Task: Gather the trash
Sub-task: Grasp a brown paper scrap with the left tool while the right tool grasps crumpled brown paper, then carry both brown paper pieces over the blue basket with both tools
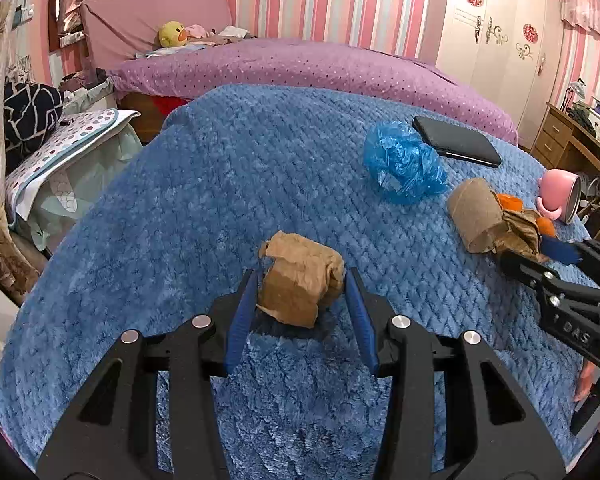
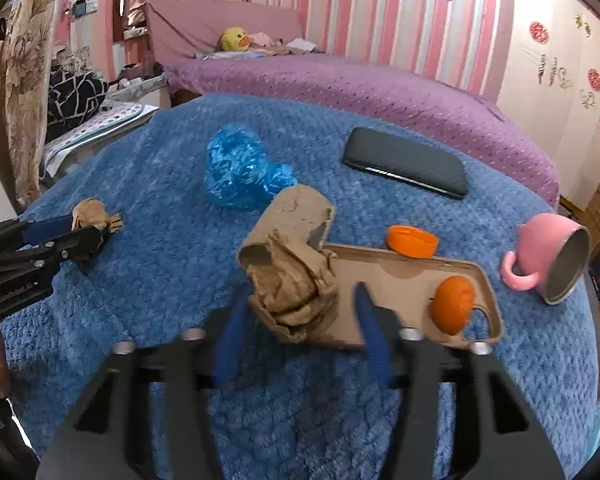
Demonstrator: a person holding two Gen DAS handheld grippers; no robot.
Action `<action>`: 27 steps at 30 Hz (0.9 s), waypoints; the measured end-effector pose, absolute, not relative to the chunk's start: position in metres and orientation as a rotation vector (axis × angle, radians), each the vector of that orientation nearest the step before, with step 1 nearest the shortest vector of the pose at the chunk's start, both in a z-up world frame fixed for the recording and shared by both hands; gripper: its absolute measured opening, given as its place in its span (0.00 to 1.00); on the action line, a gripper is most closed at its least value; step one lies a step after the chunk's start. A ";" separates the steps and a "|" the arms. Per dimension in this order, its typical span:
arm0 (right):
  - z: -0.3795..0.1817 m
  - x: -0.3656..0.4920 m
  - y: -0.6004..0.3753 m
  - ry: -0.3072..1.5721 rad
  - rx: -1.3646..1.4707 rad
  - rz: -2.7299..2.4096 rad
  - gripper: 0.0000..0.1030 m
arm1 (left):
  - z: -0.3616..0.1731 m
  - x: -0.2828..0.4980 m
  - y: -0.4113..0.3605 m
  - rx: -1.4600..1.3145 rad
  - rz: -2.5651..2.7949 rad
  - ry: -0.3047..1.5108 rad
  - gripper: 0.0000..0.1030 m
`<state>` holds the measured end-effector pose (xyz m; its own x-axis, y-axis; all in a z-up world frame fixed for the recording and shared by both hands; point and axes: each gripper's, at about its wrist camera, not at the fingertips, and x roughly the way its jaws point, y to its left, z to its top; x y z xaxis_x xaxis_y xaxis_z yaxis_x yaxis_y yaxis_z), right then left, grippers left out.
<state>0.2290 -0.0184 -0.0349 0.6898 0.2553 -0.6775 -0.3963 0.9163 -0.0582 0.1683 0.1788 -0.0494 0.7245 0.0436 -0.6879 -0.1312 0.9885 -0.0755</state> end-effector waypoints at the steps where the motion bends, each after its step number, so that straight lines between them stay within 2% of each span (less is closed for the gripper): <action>1: -0.035 0.228 -0.018 0.721 -0.205 0.369 0.40 | -0.049 0.168 0.178 -0.122 0.097 0.755 0.43; 11: -0.022 0.201 -0.071 0.667 -0.152 0.317 0.40 | -0.029 0.163 0.148 -0.104 0.078 0.712 0.42; 27: 0.005 0.158 -0.215 0.606 -0.051 0.077 0.40 | 0.012 0.144 0.022 -0.050 -0.088 0.570 0.42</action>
<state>0.1581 -0.2151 0.0054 0.8193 0.0573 -0.5705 -0.0874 0.9958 -0.0254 0.1441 0.0216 0.0120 0.8382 -0.0969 -0.5366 0.0690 0.9950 -0.0719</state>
